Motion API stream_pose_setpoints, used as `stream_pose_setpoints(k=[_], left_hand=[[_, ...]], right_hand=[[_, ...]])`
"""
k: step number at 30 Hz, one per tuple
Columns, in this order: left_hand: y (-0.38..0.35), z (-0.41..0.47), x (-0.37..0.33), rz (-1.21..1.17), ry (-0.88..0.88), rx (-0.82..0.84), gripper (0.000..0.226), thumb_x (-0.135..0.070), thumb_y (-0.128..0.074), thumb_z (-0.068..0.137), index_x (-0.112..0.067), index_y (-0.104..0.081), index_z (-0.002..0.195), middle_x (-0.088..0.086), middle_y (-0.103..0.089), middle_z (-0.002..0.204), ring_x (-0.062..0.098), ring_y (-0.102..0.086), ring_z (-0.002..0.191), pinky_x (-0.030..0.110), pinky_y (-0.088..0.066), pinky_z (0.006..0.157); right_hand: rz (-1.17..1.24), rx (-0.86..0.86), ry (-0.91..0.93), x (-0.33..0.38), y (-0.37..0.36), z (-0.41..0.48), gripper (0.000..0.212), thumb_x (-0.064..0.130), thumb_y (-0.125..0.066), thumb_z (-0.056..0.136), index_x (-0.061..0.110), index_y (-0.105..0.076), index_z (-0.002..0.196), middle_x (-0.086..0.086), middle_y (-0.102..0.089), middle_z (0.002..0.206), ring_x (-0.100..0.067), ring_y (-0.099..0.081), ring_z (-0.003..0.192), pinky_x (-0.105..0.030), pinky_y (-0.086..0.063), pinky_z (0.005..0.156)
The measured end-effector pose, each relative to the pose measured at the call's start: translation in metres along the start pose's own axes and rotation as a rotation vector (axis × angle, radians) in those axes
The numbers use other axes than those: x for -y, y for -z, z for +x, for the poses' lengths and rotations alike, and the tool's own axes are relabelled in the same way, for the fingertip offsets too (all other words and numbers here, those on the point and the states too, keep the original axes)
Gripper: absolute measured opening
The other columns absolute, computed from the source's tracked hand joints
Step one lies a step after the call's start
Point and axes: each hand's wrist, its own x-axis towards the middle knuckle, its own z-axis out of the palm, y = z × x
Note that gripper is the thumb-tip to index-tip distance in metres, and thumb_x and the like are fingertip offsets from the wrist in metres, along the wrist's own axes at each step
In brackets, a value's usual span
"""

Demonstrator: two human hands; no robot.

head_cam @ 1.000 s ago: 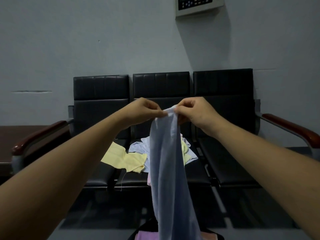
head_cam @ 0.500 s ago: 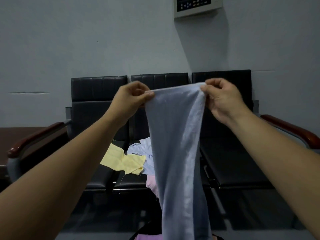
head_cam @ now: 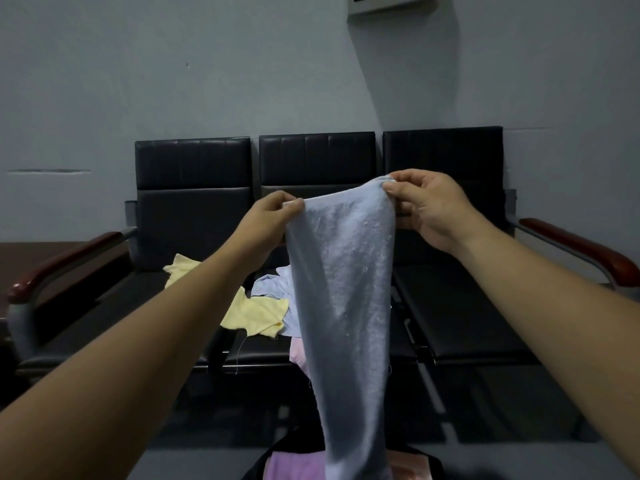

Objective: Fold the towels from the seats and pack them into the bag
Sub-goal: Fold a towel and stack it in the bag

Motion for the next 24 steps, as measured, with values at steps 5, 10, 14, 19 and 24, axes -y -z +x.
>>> stream_pose_setpoints(k=[5,10,14,19,24], left_hand=[[-0.007,-0.018,0.042,-0.146,0.037,0.365,0.042,-0.025,-0.083,0.077,-0.013,-0.065,0.114,-0.005,-0.074,0.099,0.010,-0.069,0.093,0.027,-0.055,0.083],[-0.046,-0.036,0.089,-0.203,0.265,0.545,0.068,-0.030,-0.080,0.080,-0.010,-0.050,0.138,0.006,-0.065,0.132,0.012,-0.062,0.122,0.026,-0.048,0.096],[-0.069,-0.038,0.100,-0.408,0.377,0.554,0.072,-0.040,-0.080,0.073,-0.004,-0.051,0.129,0.005,-0.068,0.119,0.020,-0.063,0.113,0.034,-0.046,0.100],[-0.072,-0.042,0.100,-0.236,0.392,0.640,0.029,-0.025,-0.081,0.083,-0.005,-0.066,0.097,-0.004,-0.052,0.075,0.010,-0.041,0.071,0.022,-0.035,0.069],[-0.064,-0.048,0.110,-0.463,0.455,0.630,0.013,-0.004,-0.066,0.089,-0.009,-0.078,0.091,0.010,-0.074,0.103,0.022,-0.067,0.103,0.035,-0.048,0.101]], right_hand=[[0.247,-0.027,-0.048,0.010,-0.013,0.007,0.009,0.010,-0.068,0.094,0.008,-0.071,0.102,-0.007,-0.072,0.090,-0.018,-0.069,0.079,-0.032,-0.059,0.067],[0.267,0.058,-0.099,0.005,-0.018,0.014,0.015,0.012,-0.068,0.093,0.009,-0.071,0.108,-0.004,-0.072,0.090,-0.014,-0.071,0.080,-0.029,-0.057,0.065],[0.245,0.130,-0.138,-0.006,-0.015,0.011,0.025,0.014,-0.067,0.094,0.006,-0.068,0.118,-0.003,-0.071,0.091,-0.013,-0.070,0.079,-0.028,-0.058,0.066],[0.227,0.063,-0.189,-0.020,-0.002,0.009,0.018,0.013,-0.067,0.093,0.008,-0.069,0.111,-0.003,-0.072,0.091,-0.013,-0.070,0.079,-0.027,-0.058,0.065],[0.205,-0.035,-0.249,-0.035,0.011,0.010,0.018,0.010,-0.069,0.092,0.007,-0.070,0.110,-0.005,-0.073,0.091,-0.015,-0.071,0.080,-0.029,-0.060,0.067]])
